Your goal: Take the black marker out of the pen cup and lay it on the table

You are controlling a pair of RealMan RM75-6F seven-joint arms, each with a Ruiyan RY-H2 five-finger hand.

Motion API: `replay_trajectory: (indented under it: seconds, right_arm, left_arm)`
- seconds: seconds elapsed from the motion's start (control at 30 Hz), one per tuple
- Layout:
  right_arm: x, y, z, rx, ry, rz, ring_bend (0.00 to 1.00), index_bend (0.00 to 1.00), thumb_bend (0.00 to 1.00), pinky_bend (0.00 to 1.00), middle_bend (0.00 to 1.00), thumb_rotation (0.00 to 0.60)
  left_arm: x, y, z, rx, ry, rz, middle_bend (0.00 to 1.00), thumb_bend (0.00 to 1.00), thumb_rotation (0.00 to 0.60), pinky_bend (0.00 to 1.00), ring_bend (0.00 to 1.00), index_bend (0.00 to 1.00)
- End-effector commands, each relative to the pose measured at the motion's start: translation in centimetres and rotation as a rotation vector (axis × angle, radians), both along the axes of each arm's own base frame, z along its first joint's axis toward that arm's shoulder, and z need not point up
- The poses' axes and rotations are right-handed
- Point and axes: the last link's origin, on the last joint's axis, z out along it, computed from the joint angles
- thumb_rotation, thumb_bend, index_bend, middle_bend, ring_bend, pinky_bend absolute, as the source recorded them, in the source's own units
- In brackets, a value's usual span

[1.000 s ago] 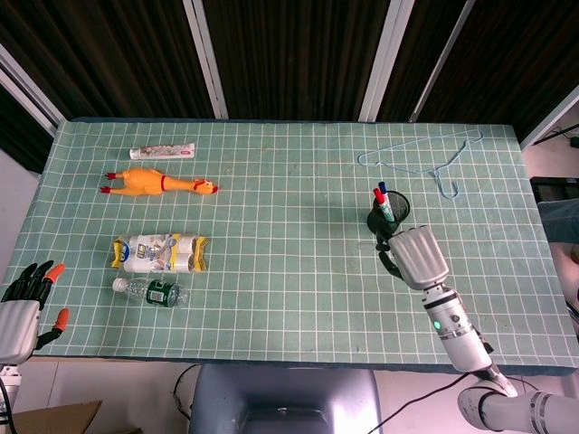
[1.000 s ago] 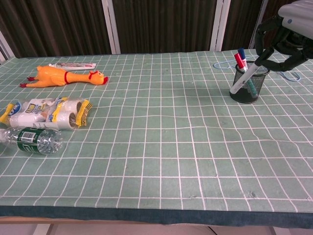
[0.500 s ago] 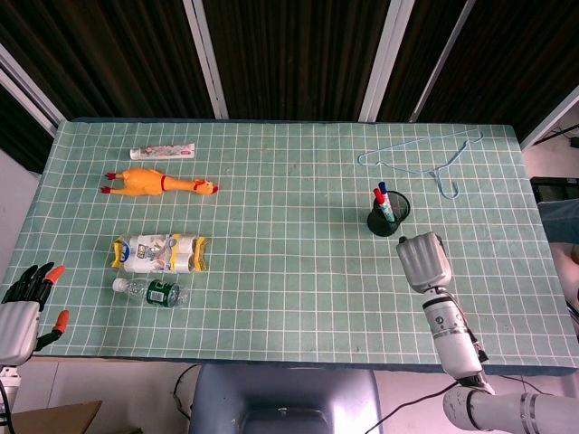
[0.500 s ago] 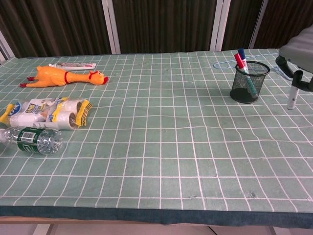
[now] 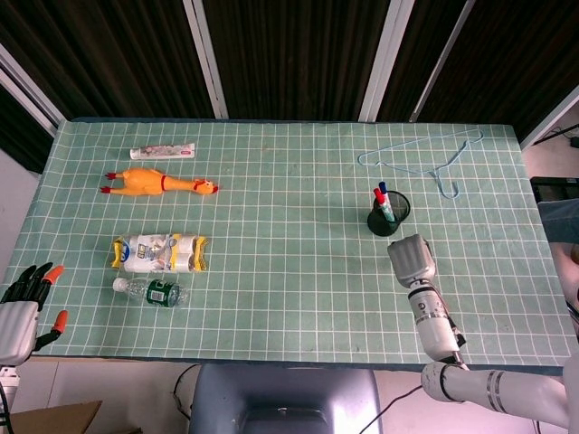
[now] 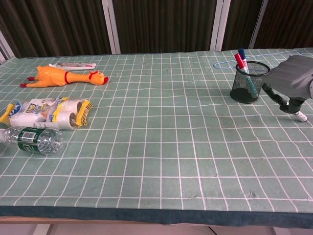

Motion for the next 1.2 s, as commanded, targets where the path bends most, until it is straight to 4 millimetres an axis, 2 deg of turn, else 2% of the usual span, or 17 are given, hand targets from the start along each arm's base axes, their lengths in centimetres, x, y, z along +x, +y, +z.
replay_trajectory:
  seconds: [0.03,0.17,0.33,0.43,0.5,0.57,0.63,0.7,0.73,0.83,0.87,0.93,1.03,1.2]
  right_arm:
    - [-0.1,0.0,-0.5,0.011,-0.020,-0.001,1.00,0.43,0.51,1.00,1.00,0.600]
    - [-0.4,-0.1,-0.6,0.006,-0.047,0.000,1.00,0.28,0.36,1.00,1.00,0.600]
    - [-0.6,-0.1,-0.3,-0.005,-0.086,0.009,1.00,0.17,0.30,1.00,1.00,0.600]
    - [-0.1,0.3,0.5,-0.056,-0.216,0.046,1.00,0.17,0.30,1.00,1.00,0.600]
    - [0.5,1.1,2.1,-0.127,-0.389,0.122,0.99,0.26,0.30,0.95,0.98,0.600]
    - [0.1,2.4,4.0,-0.185,-0.495,0.206,0.91,0.41,0.30,0.85,0.88,0.600]
    - [-0.8,4.1,6.0,-0.232,-0.556,0.248,0.74,0.46,0.30,0.73,0.71,0.600]
    - [-1.7,5.6,7.6,-0.271,-0.596,0.257,0.54,0.43,0.30,0.59,0.55,0.600]
    - [-2.4,6.4,8.5,-0.293,-0.619,0.252,0.41,0.39,0.30,0.46,0.46,0.600]
    - [-4.4,8.3,10.3,-0.331,-0.679,0.233,0.20,0.27,0.30,0.17,0.28,0.600]
    - [-5.1,8.8,10.7,-0.346,-0.700,0.227,0.14,0.22,0.30,0.11,0.23,0.600]
    - [-6.5,9.8,11.3,-0.368,-0.743,0.208,0.07,0.16,0.32,0.07,0.16,0.600]
    - [-8.3,10.8,11.6,-0.382,-0.780,0.174,0.02,0.09,0.40,0.06,0.09,0.600]
    - [-9.4,11.2,11.5,-0.375,-0.800,0.157,0.00,0.06,0.42,0.06,0.07,0.600]
  left_arm:
    - [0.0,0.0,0.0,0.000,0.001,-0.001,0.07,0.41,0.600,0.20,0.03,0.12]
    - [0.0,0.0,0.0,-0.001,0.002,-0.001,0.07,0.41,0.600,0.20,0.03,0.12]
    - [0.0,-0.1,0.0,-0.002,0.001,-0.002,0.07,0.41,0.600,0.20,0.03,0.12]
    - [0.0,-0.1,0.1,0.002,0.002,-0.002,0.07,0.41,0.600,0.20,0.03,0.12]
    - [0.1,-0.1,0.1,0.008,0.009,-0.009,0.07,0.41,0.600,0.20,0.03,0.13]
    - [0.1,-0.1,0.1,0.012,0.015,-0.015,0.07,0.41,0.600,0.20,0.03,0.13]
    - [0.1,-0.2,0.0,0.012,0.018,-0.019,0.07,0.41,0.600,0.20,0.03,0.13]
    - [0.2,-0.3,-0.1,0.013,0.022,-0.023,0.07,0.41,0.600,0.20,0.03,0.13]
    - [0.2,-0.3,-0.1,0.012,0.025,-0.025,0.07,0.41,0.600,0.20,0.03,0.13]
    - [0.3,-0.4,-0.2,0.013,0.035,-0.028,0.07,0.41,0.600,0.20,0.03,0.13]
    - [0.3,-0.4,-0.3,0.013,0.038,-0.029,0.07,0.41,0.600,0.20,0.03,0.13]
    - [0.4,-0.5,-0.4,0.013,0.046,-0.030,0.07,0.41,0.600,0.20,0.03,0.13]
    - [0.5,-0.6,-0.5,0.015,0.056,-0.031,0.07,0.41,0.600,0.20,0.03,0.13]
    - [0.6,-0.6,-0.6,0.016,0.065,-0.030,0.07,0.41,0.600,0.20,0.03,0.13]
